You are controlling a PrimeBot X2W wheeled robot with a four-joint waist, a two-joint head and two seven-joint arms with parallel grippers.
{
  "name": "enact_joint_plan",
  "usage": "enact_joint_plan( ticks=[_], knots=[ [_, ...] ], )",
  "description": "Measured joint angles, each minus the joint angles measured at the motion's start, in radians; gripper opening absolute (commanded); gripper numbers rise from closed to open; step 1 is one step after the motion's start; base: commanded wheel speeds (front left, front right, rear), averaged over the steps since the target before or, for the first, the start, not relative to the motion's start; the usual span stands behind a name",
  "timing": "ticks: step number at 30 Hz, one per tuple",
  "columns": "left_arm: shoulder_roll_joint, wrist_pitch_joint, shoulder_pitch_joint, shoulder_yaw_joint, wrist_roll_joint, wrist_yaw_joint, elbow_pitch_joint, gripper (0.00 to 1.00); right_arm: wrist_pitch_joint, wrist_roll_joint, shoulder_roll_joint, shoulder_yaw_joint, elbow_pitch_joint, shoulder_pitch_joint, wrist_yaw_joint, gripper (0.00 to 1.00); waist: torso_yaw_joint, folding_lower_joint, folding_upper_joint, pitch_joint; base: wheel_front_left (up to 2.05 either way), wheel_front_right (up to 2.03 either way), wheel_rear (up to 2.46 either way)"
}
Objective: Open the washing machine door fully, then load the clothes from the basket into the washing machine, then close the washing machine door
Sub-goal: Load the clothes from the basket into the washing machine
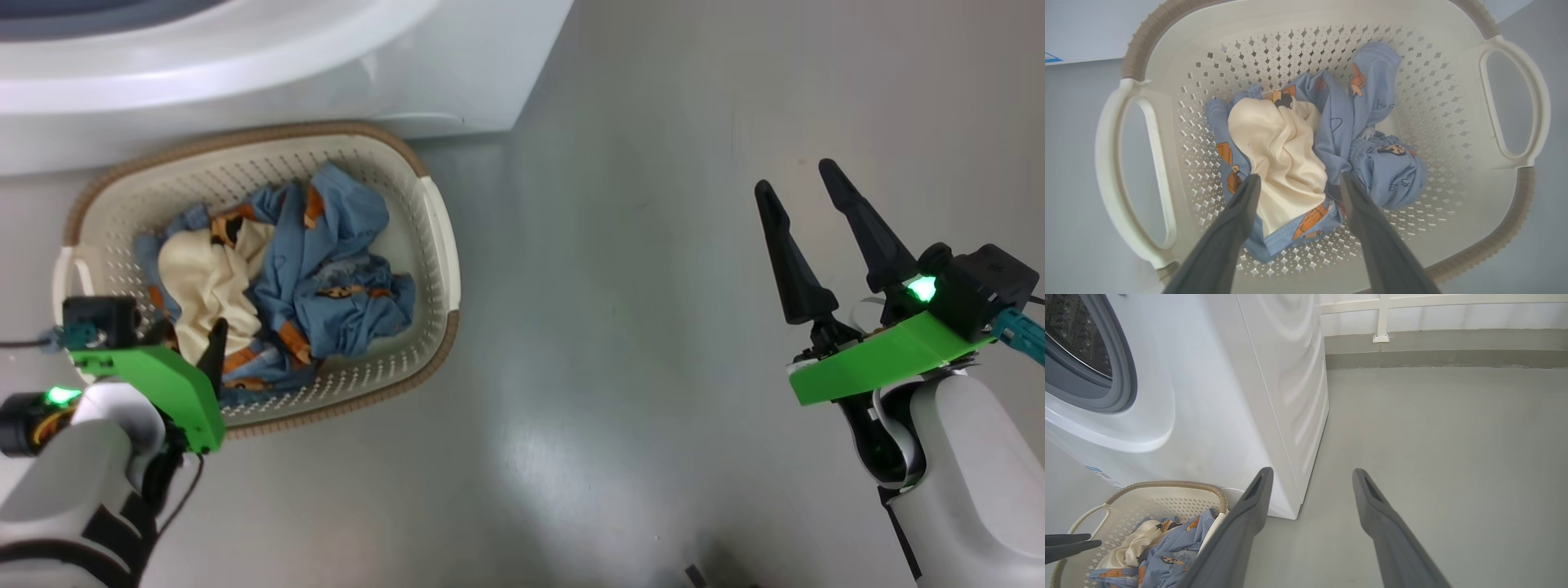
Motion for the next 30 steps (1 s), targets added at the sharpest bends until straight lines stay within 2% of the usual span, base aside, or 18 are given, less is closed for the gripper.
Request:
enact_joint_plan(
  ticks=[14, 30],
  knots=[
    [0.022, 0.101, -0.109, -0.105, -0.05, 0.0, 0.069, 1.0, 0.0, -0.017, 0.013, 0.037, -0.017, -0.06, 0.0, 1.0, -0.014, 0.0, 0.0, 0.102, 0.0, 0.0, 0.0],
    [0.049, 0.173, -0.162, -0.183, -0.097, 0.0, 0.084, 1.0, -0.004, -0.018, 0.026, 0.048, -0.04, -0.083, 0.0, 1.0, -0.042, 0.0, 0.0, 0.151, 0.0, 0.0, 0.0]
  ],
)
